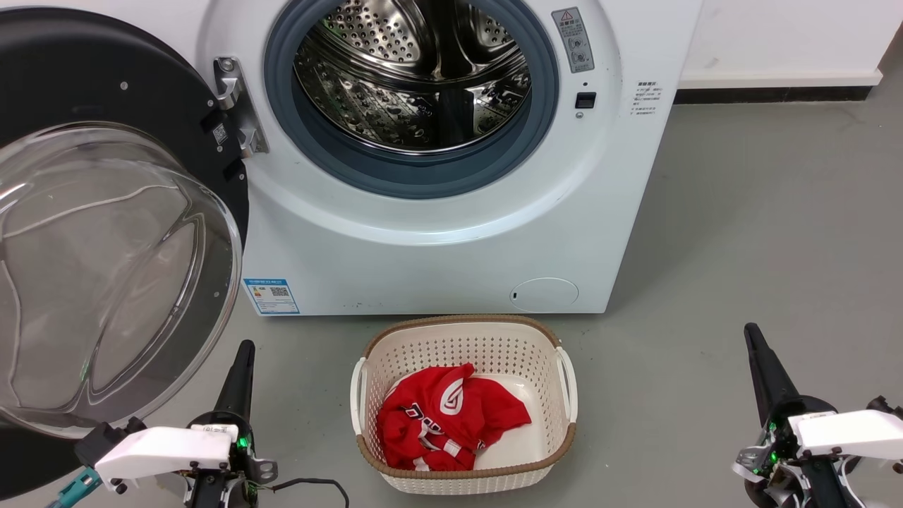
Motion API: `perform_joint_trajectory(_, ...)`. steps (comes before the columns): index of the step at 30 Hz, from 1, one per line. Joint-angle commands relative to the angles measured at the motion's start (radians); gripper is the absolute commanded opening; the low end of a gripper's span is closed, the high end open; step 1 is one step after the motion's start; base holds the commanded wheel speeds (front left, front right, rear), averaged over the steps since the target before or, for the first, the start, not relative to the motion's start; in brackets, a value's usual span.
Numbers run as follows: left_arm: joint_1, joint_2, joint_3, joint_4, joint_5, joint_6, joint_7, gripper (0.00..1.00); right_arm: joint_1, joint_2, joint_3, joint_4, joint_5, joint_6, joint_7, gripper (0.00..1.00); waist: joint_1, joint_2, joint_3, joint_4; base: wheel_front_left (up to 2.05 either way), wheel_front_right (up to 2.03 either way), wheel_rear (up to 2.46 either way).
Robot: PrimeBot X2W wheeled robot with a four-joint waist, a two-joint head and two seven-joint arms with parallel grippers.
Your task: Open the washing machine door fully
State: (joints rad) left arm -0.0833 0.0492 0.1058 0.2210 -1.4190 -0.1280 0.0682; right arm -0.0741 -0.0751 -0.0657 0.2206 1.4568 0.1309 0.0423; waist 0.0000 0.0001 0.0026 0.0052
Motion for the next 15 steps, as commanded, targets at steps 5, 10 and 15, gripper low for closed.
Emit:
perform_joint_trajectory(5,-0.02,0.002,0.005,0.007,-0.058,-0.003,0.016,0.0,-0.022,-0.001,-0.006,0.005,0.055,0.0,0.016,0.0,0.0,-0.0001,0.0,-0.001,0.0,0.0,0.0)
perform_joint_trajectory(10,-0.025,0.002,0.007,0.013,-0.097,-0.003,0.026,0.0,-0.027,0.0,-0.01,0.011,0.093,0.0,0.026,0.0,0.0,-0.0001,0.0,-0.002,0.0,0.0,0.0)
perform_joint_trajectory(15,-0.028,0.002,0.009,0.018,-0.134,-0.004,0.034,0.0,-0.033,0.001,-0.013,0.016,0.126,0.0,0.035,0.0,0.0,-0.0001,0.0,-0.003,0.0,0.0,0.0)
